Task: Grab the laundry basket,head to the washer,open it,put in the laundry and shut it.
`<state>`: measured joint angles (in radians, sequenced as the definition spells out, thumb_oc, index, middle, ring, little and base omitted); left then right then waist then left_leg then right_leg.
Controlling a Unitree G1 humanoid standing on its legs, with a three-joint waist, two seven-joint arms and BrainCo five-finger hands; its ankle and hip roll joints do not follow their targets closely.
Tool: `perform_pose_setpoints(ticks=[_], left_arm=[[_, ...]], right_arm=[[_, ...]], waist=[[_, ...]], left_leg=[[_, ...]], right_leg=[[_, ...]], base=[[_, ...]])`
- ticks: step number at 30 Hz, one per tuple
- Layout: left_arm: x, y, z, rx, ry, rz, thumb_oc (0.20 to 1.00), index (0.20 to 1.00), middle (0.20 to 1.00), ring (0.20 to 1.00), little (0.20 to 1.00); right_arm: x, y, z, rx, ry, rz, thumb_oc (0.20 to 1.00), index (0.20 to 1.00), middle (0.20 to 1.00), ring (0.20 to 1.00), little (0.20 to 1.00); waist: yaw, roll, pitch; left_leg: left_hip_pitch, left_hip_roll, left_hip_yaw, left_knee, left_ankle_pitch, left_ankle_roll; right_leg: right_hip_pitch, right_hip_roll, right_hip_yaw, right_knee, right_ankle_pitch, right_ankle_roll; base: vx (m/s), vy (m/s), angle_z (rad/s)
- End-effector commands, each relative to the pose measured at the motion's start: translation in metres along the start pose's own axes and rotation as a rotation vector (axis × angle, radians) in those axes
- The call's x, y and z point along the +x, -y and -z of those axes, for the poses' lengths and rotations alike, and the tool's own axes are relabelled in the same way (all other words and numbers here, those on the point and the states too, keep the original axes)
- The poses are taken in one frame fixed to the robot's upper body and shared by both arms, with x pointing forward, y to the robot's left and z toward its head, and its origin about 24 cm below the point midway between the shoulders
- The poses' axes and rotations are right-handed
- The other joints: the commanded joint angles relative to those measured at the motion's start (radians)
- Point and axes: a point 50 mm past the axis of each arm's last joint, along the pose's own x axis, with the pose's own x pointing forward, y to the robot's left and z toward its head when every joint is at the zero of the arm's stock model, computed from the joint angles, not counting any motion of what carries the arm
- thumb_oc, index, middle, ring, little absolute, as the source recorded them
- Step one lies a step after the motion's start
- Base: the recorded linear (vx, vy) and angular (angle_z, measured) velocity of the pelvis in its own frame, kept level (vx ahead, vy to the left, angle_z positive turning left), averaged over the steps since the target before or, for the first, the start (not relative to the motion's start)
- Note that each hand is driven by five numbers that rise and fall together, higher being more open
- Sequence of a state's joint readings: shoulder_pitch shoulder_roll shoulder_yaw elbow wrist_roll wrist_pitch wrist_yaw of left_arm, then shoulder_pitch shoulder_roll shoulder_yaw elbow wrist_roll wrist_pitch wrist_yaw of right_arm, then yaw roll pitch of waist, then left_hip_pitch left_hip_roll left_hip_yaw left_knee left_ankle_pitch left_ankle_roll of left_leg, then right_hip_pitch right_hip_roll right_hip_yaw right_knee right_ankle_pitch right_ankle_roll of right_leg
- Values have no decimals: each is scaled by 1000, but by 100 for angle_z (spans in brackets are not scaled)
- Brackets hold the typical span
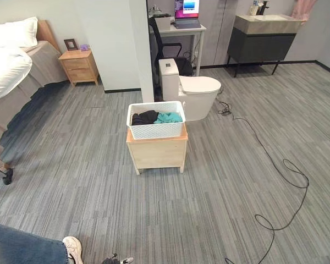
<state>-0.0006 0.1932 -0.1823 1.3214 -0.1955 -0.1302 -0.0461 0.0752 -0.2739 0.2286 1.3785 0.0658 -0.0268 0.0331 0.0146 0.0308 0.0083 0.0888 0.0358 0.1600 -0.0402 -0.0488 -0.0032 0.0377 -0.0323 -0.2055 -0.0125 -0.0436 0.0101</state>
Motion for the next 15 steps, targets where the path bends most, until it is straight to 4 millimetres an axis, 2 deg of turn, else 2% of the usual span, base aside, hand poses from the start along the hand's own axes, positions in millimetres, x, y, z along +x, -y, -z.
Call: perform_pose_setpoints(ticks=[1,4,15], left_arm=[[-1,-29,-16,63,54,-92,1000,1000,1000,1000,1000],[0,-30,-21,40,73,-110,1000,1000,1000,1000,1000],[0,-25,-15,34,51,-73,1000,1000,1000,1000,1000]], right_arm=[[0,-27,8,-22,-27,-92,1000,1000,1000,1000,1000],[0,-27,8,-23,-24,-87,1000,1000,1000,1000,1000],[0,-21,11,-18,-44,-77,1000,1000,1000,1000,1000]], waist=[[0,-69,-33],[0,-70,-31],[-2,-63,-32]], left_leg=[[-1,35,13,-47,13,-50],[-1,36,12,-47,15,-52],[5,41,13,-47,17,-55]], right_leg=[[32,-160,1,-75,104,145],[33,-158,-2,-75,103,144],[40,-155,-3,-75,98,143]], base=[[0,0,0],[0,0,0],[0,0,0]])
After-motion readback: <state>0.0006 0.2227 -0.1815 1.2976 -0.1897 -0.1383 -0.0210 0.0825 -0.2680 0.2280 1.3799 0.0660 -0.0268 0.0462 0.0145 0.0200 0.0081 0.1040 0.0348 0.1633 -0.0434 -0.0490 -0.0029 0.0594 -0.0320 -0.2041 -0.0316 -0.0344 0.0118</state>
